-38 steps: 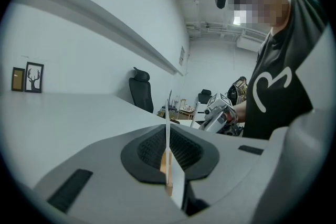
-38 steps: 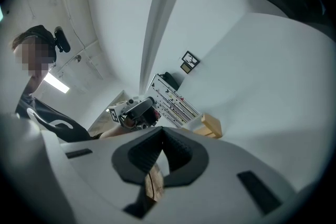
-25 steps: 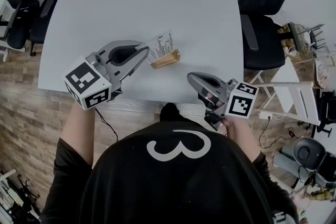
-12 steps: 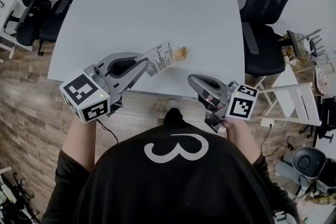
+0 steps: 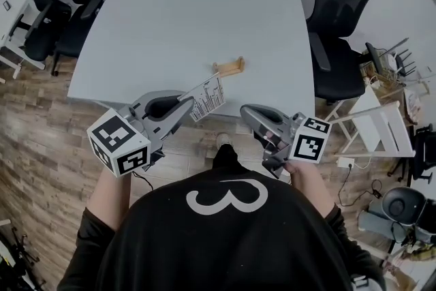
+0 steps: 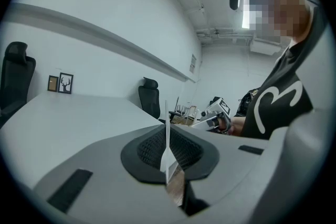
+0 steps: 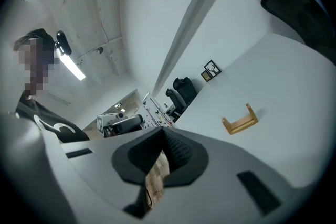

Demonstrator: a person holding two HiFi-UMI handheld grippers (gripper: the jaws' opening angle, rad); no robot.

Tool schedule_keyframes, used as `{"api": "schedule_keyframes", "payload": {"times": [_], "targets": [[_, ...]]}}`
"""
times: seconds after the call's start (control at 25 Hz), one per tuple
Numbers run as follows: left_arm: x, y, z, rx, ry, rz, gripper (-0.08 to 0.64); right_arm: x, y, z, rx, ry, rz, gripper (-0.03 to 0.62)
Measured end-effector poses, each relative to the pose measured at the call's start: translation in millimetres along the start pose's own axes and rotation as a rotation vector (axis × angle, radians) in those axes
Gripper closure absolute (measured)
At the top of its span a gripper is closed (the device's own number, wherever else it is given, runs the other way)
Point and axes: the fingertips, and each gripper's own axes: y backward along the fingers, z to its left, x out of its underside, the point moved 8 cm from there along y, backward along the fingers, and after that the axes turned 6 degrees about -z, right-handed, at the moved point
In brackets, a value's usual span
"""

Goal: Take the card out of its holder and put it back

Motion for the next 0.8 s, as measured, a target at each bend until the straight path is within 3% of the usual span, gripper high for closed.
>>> {"api": "schedule_keyframes", "payload": {"times": [0.24,0.52,0.8], "targets": [[28.8,25.3,-30.1,-0.034,0.032,0.002,0.535,27.7,13.8,32.0,-0.012,0.030,-0.018,0.586],[27.0,30.6,-35.5,-0.024,0.068,-0.005,0.535,32.1,17.3,42.2,-0.005,0.029,-0.021,0.586],[23.4,31.4,-39.0,-0.013,0.027,0.004,0.535,32.9,22.5,49.6,0.011,0.034,-0.034,0.586]]}}
